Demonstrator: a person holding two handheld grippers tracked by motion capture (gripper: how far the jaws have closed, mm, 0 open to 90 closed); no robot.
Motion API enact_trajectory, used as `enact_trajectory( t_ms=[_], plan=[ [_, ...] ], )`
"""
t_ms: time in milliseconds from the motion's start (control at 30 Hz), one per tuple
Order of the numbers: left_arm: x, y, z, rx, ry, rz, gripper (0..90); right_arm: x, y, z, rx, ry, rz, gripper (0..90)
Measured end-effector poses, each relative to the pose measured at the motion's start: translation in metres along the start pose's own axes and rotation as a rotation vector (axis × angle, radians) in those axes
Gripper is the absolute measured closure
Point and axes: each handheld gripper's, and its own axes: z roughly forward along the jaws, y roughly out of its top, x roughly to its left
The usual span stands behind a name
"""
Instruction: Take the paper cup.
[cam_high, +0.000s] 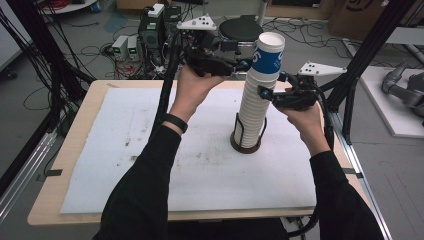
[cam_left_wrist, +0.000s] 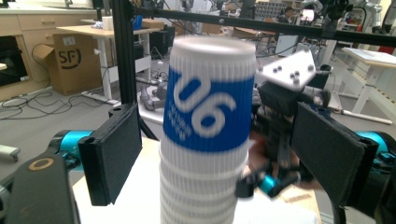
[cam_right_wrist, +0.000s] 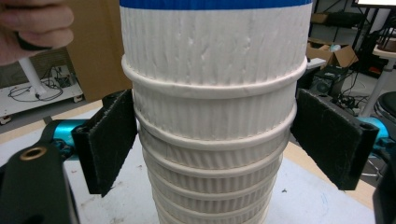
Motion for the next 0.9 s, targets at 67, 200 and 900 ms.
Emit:
enact_trajectory(
  t_ms=[67, 200, 900],
  plan=[
    [0.001, 0.005, 0.006, 0.001, -0.003, 0.001, 17.0, 0.0, 0.0, 0.0, 0.001, -0.001, 0.001, 15.2],
    [0.001, 0.012, 0.016, 0.004, -0.009, -0.002, 17.0, 0.0, 0.0, 0.0, 0.002, -0.001, 0.0, 15.2],
    [0.009, 0.021, 0.058, 0.005, -0.056, -0.05, 24.4, 0.001, 0.0, -0.001, 0.005, -0.003, -0.008, 15.2]
  ],
)
